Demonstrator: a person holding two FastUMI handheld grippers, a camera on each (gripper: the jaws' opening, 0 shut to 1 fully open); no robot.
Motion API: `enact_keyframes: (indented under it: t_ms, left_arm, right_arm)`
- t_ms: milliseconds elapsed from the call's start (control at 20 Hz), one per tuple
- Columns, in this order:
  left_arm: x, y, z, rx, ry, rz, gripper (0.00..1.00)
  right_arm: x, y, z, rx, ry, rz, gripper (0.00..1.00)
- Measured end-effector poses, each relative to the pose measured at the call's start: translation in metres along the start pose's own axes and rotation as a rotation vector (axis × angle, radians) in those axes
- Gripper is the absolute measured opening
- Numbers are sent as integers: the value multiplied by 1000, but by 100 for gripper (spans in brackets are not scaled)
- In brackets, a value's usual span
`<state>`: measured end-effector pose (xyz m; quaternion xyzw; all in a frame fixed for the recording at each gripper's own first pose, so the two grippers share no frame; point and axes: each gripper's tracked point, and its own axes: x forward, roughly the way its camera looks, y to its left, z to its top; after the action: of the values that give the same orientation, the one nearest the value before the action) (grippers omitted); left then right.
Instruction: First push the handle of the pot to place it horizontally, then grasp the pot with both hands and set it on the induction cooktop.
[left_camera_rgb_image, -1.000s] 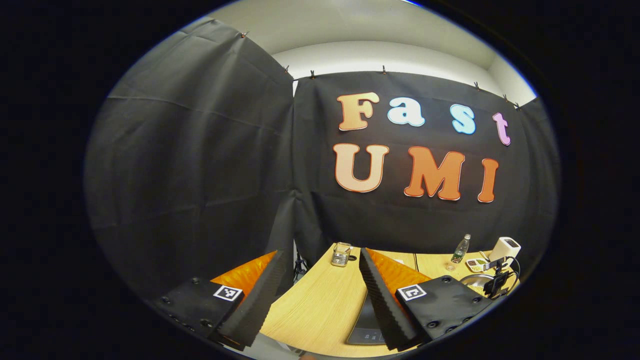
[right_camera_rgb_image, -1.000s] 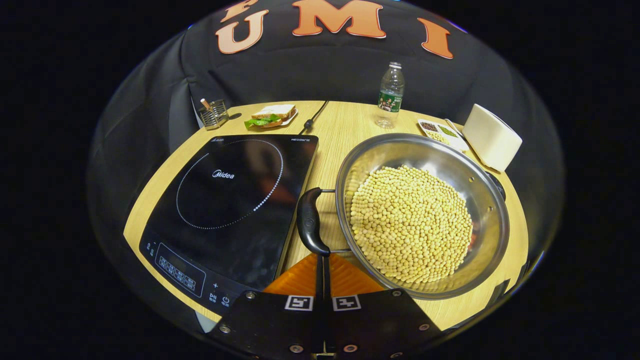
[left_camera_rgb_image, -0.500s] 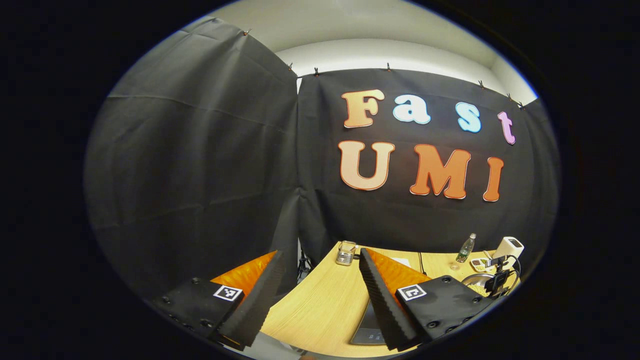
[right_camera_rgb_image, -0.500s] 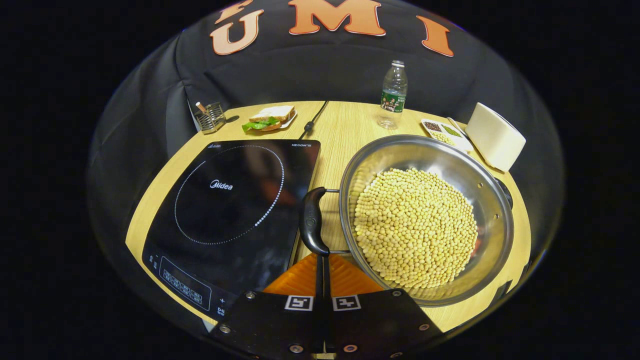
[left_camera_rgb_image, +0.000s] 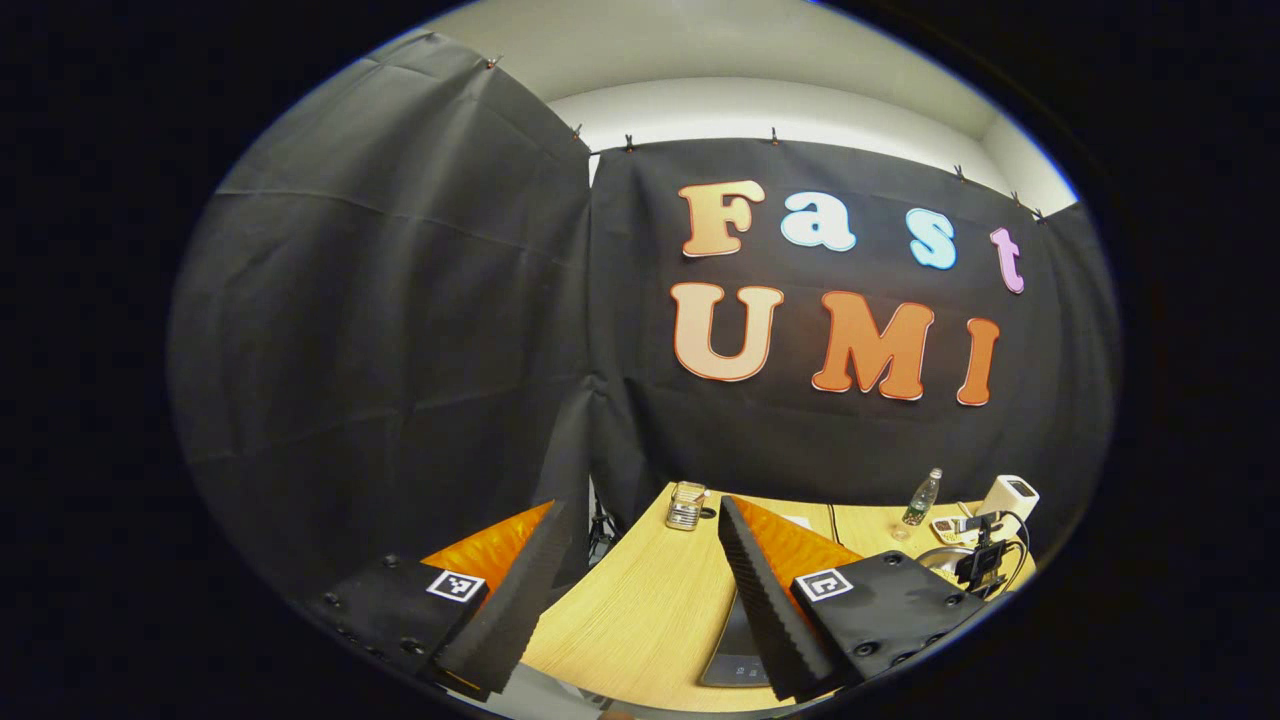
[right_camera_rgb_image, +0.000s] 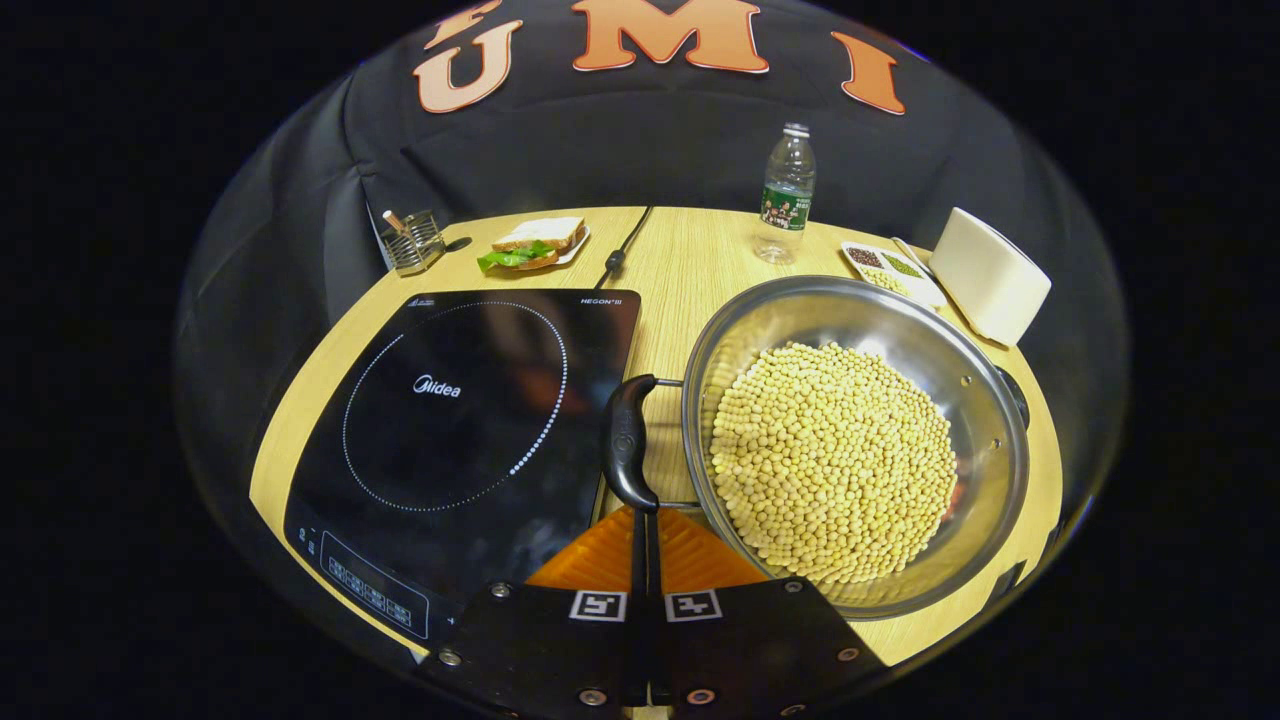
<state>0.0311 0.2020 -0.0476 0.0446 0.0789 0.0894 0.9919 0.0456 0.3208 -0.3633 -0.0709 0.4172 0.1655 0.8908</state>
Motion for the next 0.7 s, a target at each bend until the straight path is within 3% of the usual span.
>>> enact_keyframes:
  t_ms: [400, 700]
  left_arm:
    - [13, -24, 4, 12, -42, -69, 98]
    - [44, -137, -39, 31, 30, -259, 97]
  right_arm:
    - [2, 1, 5, -1, -24, -10, 0]
    - [-42, -8, 12, 50, -108, 91, 0]
